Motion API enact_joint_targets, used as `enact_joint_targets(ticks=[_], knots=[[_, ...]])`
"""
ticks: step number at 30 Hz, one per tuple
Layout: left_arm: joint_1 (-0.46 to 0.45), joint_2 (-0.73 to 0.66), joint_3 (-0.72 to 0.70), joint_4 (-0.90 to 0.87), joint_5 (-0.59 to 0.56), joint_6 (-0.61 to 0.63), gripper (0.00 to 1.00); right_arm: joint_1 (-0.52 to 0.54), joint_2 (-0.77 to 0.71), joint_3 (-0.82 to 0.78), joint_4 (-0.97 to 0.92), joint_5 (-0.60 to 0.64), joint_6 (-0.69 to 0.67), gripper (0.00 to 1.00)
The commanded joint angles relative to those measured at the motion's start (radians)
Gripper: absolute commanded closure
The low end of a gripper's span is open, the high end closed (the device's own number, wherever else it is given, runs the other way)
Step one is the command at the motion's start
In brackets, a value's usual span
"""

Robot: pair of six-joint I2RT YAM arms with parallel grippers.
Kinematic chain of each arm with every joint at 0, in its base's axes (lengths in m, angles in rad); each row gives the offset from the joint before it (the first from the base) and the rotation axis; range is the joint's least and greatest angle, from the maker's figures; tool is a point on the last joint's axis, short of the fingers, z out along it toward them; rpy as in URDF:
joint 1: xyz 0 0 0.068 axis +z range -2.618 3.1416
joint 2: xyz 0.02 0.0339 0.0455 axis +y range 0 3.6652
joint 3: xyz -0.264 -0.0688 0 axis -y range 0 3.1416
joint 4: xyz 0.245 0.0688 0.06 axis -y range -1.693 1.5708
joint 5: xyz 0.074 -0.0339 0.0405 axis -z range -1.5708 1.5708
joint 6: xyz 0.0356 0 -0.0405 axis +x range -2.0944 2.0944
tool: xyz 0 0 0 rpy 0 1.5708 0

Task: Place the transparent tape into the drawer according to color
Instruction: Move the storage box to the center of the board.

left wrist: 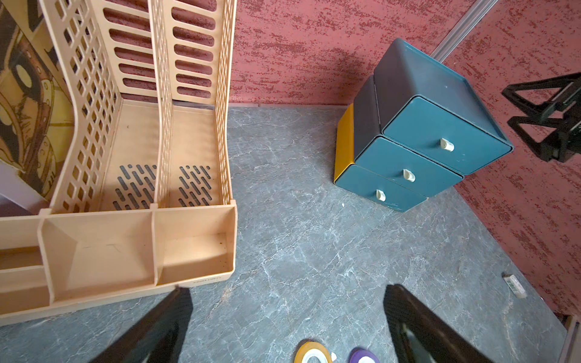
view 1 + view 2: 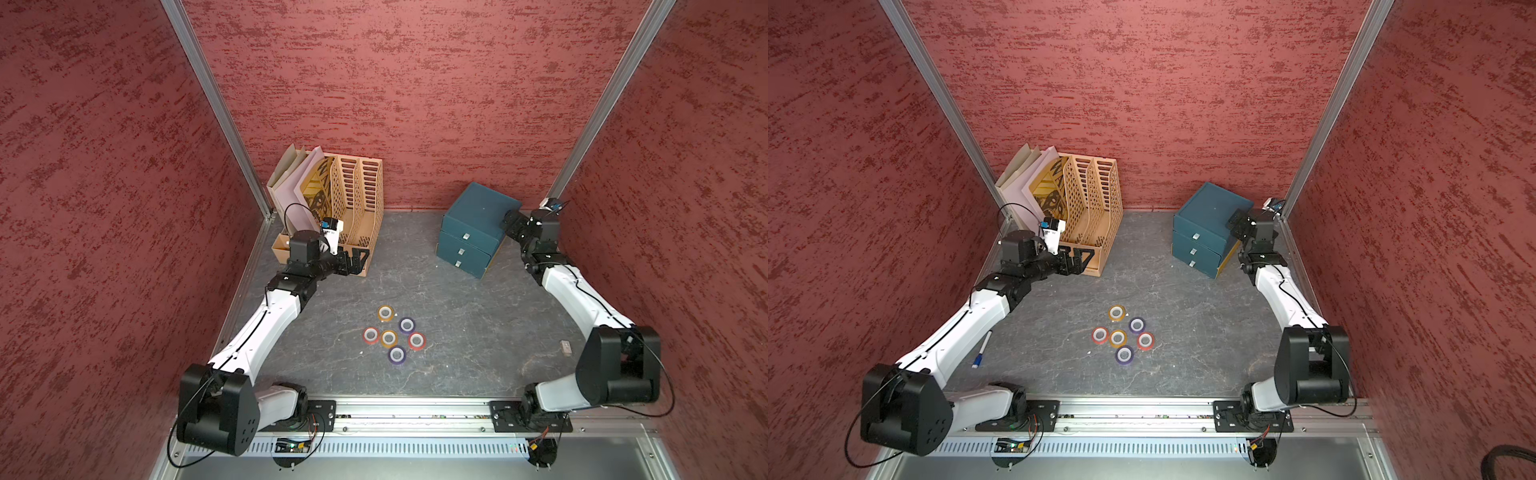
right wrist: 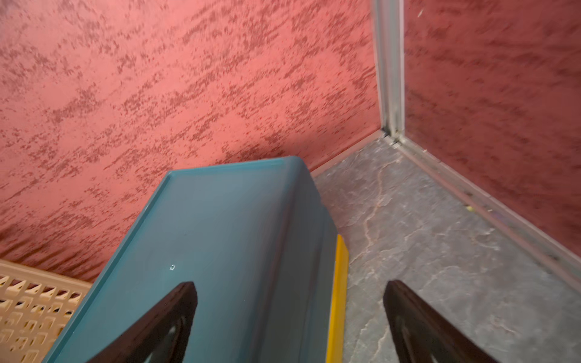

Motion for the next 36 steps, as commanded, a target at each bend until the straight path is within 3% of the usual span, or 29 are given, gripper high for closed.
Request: enact_joint_targets(ticks=[1,14,36], knots=[[-0.005,0.01,0.035,-0.009,0.031,0.016,0.0,-0.015,0.04,0.047,-0.001,-0.099,0.021,0.02],[-0.008,0.027,0.048,-0.025,0.059,0.033,0.0,-0.02,0.201,0.193,-0.164,-0.322,-0.15,0.02],[-0.036,0.071,0.091,-0.055,0.093,0.046,0.0,0.014,0.278,0.273,-0.399,-0.733,-0.422,0.05]])
